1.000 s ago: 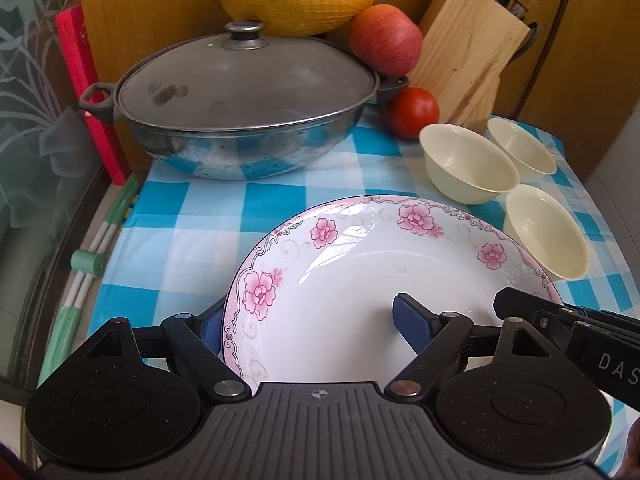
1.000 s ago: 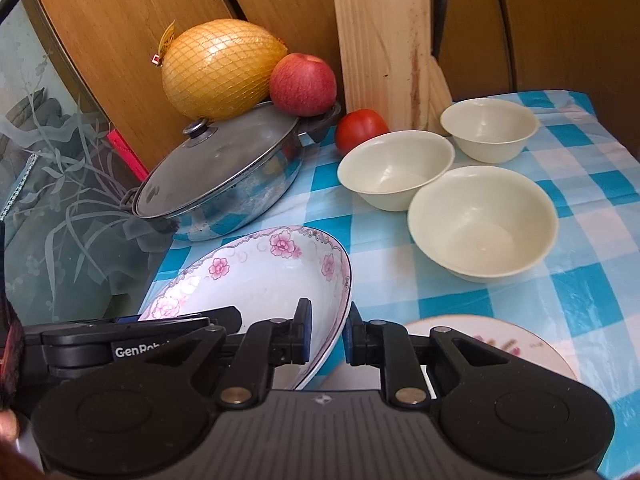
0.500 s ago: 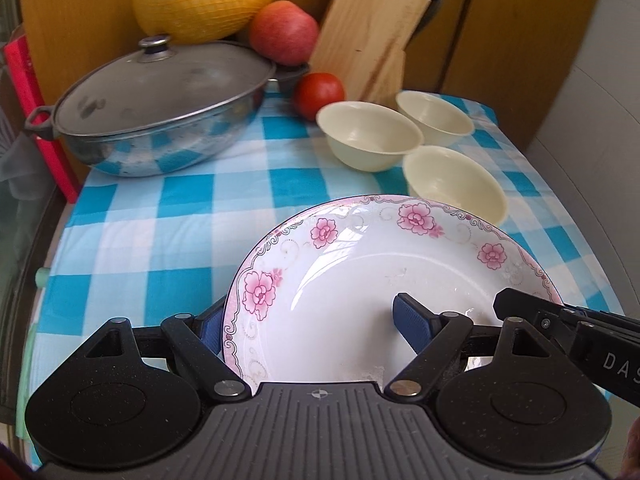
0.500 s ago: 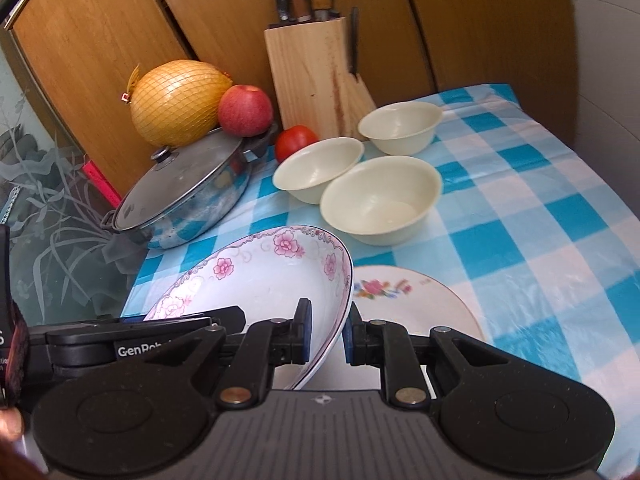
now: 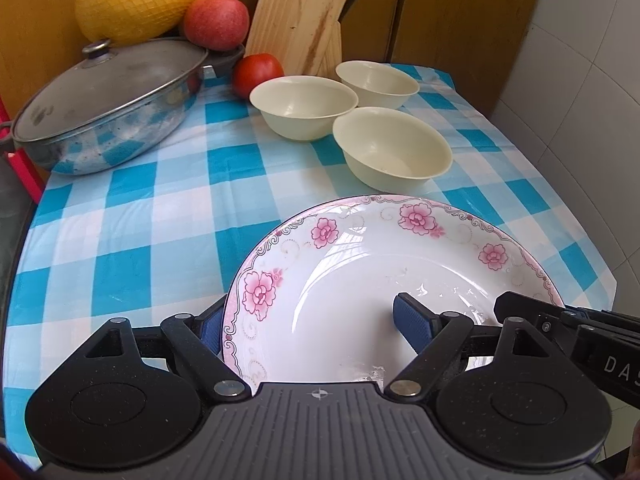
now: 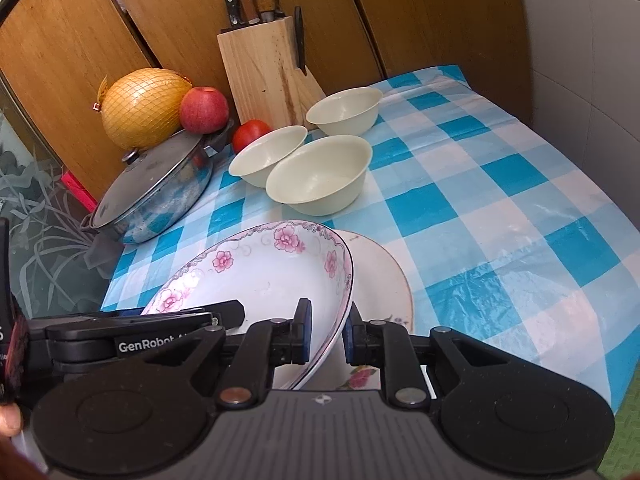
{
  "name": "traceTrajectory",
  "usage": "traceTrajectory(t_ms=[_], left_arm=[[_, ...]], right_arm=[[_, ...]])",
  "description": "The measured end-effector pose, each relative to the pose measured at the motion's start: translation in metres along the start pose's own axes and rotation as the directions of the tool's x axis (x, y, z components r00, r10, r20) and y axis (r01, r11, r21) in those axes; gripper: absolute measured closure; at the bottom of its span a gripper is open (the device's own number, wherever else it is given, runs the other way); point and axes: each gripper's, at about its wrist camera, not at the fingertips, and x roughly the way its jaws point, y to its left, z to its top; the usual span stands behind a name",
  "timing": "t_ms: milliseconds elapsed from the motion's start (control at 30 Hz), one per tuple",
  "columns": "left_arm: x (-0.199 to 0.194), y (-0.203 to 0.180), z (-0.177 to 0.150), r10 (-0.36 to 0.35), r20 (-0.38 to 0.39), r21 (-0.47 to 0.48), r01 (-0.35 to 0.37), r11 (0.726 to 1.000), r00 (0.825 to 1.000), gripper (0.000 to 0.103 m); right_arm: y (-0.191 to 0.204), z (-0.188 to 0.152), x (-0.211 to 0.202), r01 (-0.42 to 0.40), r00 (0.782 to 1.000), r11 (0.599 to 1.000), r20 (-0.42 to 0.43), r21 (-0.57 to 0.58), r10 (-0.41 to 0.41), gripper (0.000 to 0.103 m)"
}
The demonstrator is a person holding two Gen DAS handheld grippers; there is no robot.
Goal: Organize plates and bowls
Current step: 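Lower the deep dish onto the plate stack and open the right gripper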
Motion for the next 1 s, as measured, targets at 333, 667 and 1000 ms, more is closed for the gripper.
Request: traceTrajectory(t_ms=[333, 667, 1000], left_arm=[[0.013, -0.013, 0.0, -0.006, -0.022, 0.025, 0.007, 1.0, 1.0, 0.016], [0.013, -0.02, 0.001, 0.02, 0.006, 0.079, -0.021, 0.997, 1.0, 0.023], [0.01, -0.009, 0.008, 0.024, 0.013, 0.041, -0.024, 0.999, 1.0, 0.02]], right_arm=[[-0.01, -0.002, 0.005, 0.038, 0.999, 0.999, 0.002, -0.017, -0.038, 0.086], [-0.015, 0.001, 0.005, 0.088, 0.996, 0.996, 0.029, -0.032, -0.088, 0.087], [-0.028, 0.01, 0.002, 0.098, 0.993, 0.995, 0.067, 0.015, -0.099, 0.086]])
